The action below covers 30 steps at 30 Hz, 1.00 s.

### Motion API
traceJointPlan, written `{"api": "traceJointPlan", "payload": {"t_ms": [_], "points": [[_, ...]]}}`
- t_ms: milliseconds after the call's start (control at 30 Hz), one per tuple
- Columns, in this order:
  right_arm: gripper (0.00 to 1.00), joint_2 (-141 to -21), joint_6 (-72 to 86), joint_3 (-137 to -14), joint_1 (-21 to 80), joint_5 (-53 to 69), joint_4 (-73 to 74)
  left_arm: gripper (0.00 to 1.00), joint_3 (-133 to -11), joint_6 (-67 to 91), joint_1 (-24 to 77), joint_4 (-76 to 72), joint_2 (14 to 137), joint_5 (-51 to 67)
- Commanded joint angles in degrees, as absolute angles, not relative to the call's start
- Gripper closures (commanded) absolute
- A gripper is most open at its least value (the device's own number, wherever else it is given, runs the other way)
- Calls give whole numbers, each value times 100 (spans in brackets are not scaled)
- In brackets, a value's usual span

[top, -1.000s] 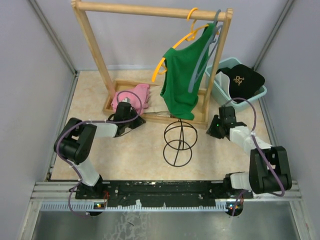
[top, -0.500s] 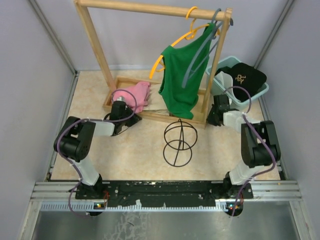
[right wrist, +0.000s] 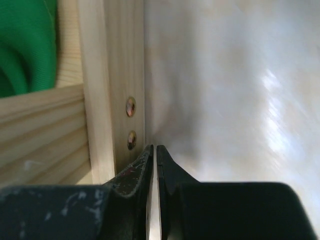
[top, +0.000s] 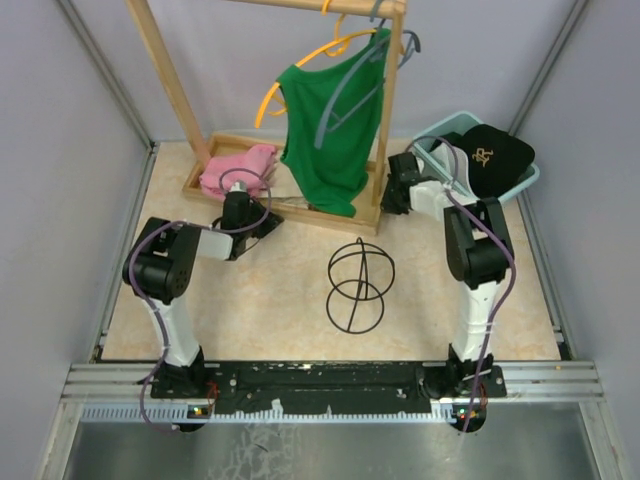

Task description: Stack the hats

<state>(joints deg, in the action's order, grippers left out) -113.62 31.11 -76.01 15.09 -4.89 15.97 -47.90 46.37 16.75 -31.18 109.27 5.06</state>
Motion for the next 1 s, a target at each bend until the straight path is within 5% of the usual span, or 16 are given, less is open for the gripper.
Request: {"api": "traceJointPlan", "payload": {"t_ms": [0, 233, 567, 967], "points": [[92, -12008, 3239, -9087, 1801, 23, 1482, 100, -5174, 4731, 1636, -3590, 11351, 660], [92, -12795, 2965, -10853, 1804, 142, 2383, 100, -5895, 4886, 1552, -4505, 12163, 1165], [92, -10951, 2983, -8351, 1600, 470, 1791, 100, -7209, 5158, 1485, -5141, 13169, 1716], [90, -10444, 2812, -7834, 1544, 630, 1775, 100, -6725, 4416, 808, -4178, 12382, 1797]]}}
